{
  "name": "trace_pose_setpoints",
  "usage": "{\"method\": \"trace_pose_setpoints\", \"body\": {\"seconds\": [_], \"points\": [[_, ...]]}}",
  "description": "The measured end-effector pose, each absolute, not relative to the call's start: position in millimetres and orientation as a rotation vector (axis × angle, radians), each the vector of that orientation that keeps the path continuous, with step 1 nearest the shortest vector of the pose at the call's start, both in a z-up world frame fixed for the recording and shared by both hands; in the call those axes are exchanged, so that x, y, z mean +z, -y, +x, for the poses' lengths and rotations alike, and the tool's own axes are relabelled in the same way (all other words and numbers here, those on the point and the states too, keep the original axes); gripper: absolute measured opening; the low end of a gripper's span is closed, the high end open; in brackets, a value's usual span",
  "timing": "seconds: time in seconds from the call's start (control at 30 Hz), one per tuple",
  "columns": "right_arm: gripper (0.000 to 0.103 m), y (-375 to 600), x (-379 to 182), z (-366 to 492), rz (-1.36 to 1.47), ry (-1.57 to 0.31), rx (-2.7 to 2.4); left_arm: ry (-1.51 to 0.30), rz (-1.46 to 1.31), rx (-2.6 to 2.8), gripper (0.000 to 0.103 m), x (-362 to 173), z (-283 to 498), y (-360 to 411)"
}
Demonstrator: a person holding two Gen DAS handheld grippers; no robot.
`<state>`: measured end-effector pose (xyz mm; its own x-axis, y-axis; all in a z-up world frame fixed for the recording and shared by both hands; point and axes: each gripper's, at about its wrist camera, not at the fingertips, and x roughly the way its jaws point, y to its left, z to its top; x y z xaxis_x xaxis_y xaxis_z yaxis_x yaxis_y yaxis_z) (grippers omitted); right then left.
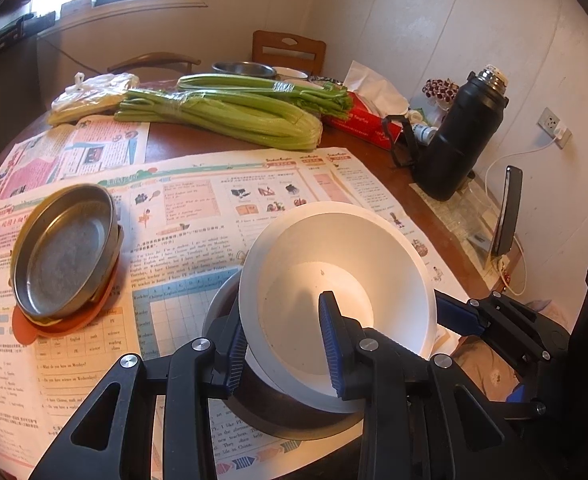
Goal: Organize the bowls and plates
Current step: 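Lower the red-printed bowl into the white bowl and open the right tool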
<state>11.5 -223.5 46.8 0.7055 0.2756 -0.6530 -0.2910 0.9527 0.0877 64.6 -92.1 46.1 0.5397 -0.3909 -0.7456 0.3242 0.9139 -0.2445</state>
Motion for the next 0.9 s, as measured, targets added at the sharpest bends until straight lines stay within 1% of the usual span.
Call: {"method": "trace_pose_setpoints", "body": {"seconds": [0.9], "points": [[0.047,220,23,12,-0.032,-0.768,0.308,-0.935,-0.046,-0.387,0.034,22,64,98]]}}
